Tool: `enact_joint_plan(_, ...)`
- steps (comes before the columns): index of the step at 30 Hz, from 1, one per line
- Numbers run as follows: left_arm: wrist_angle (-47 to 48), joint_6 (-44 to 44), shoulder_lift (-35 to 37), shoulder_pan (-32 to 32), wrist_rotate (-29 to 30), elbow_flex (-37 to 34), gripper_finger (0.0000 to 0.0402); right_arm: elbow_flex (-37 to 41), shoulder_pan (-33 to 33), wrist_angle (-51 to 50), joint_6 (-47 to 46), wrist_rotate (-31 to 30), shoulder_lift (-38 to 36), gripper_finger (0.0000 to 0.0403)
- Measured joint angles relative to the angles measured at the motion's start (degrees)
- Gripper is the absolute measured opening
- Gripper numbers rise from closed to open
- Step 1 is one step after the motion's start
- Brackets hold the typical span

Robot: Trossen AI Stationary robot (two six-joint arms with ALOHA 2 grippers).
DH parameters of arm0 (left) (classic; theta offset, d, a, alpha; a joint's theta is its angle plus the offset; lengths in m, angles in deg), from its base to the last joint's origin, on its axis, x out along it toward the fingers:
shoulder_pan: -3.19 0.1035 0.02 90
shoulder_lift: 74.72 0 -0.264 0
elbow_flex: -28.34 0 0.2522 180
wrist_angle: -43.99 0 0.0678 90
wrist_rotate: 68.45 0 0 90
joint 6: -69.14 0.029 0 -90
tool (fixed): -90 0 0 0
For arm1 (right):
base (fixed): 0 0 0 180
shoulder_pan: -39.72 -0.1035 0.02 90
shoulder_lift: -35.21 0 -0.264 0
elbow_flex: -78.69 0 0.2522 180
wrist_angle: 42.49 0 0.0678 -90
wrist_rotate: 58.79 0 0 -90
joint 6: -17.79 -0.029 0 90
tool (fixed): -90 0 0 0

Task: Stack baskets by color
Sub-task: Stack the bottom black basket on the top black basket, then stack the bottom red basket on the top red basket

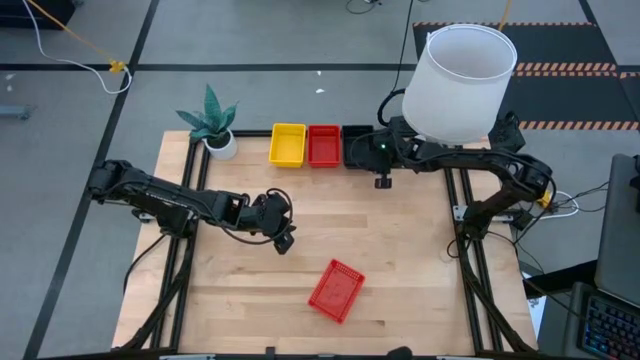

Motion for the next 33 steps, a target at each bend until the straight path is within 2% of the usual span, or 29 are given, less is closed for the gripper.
enact_joint_plan(4, -0.02, -0.16, 0.00, 0.00, -0.48, 0.00, 0.0118, 0.00, -0.38, -0.38, -2.05, 0.01, -1.83, 0.0134)
enact_joint_plan(9, -0.04, -0.13, 0.00, -0.06, -2.01, 0.00, 0.0118, -0.02, -1.41, -2.94, -6.27, -0.89, -5.76, 0.0143)
enact_joint_plan(14, -0.18, 0.17, 0.01, -0.57, -2.08, 0.00, 0.0118, -0.02, -4.40, -5.16, -18.41, -1.51, -12.61, 0.0143)
enact_joint_plan(19, -2.96, 0.37, 0.48, -2.11, -3.17, 0.00, 0.0118, -0.11, -11.93, -7.34, -30.04, -1.35, -20.55, 0.0143)
enact_joint_plan(24, -5.05, 2.24, 0.46, -3.88, -3.15, 0.02, 0.0118, -0.11, -20.97, -11.05, -46.77, -1.17, -25.75, 0.0143)
enact_joint_plan(33, -6.25, 1.91, 0.46, -6.43, -3.09, 0.07, 0.0117, -0.11, -35.49, -9.62, -68.20, -1.95, -27.74, 0.0135)
